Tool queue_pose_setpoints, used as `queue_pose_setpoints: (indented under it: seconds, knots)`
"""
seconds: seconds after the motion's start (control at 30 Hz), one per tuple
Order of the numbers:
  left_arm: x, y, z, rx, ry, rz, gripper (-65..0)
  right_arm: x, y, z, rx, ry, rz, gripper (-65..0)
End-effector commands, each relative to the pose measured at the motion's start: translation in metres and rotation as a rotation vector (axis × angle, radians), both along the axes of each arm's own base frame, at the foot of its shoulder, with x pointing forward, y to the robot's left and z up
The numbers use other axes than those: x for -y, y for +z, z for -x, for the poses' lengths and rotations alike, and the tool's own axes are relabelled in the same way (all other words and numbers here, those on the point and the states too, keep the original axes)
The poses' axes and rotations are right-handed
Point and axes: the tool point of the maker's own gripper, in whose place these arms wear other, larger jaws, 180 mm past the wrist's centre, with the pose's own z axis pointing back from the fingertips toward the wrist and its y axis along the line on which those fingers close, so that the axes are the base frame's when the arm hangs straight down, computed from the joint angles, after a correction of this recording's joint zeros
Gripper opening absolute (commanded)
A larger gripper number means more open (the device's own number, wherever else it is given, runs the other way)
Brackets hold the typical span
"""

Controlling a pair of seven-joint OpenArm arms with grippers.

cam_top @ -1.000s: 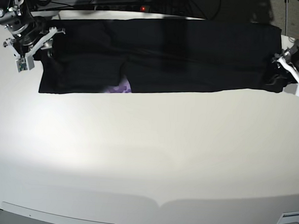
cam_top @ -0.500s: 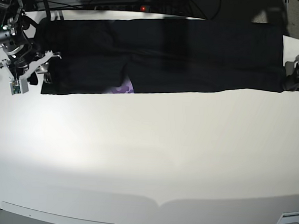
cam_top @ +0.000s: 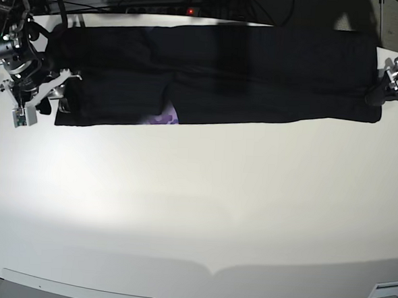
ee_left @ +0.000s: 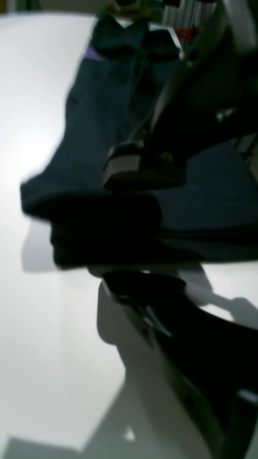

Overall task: Fold the T-shirt properly
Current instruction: 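Lower the folded hem and open both grippers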

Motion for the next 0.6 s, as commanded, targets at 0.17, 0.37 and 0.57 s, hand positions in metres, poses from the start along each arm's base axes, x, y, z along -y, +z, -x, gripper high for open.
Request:
queue_pose_setpoints:
  seconds: [0.17,0.37,0.57]
  knots:
    - [0.011,-0.019,0.014,-0.069,-0.035,-0.029,-30.5,0.002,0.021,-0.016,0.076,0.008,0.016,-35.2]
    - [0.024,-0.023,0.029,-0.136,-0.086,0.025,-30.8,0.003,0.026,-0.022,0.095,0.008,0.017,-35.2]
    - [0.021,-0.013,0.017,-0.059,-0.016,0.065,-49.3,0.002,0.027,-0.023,0.099,0.008,0.016,-35.3]
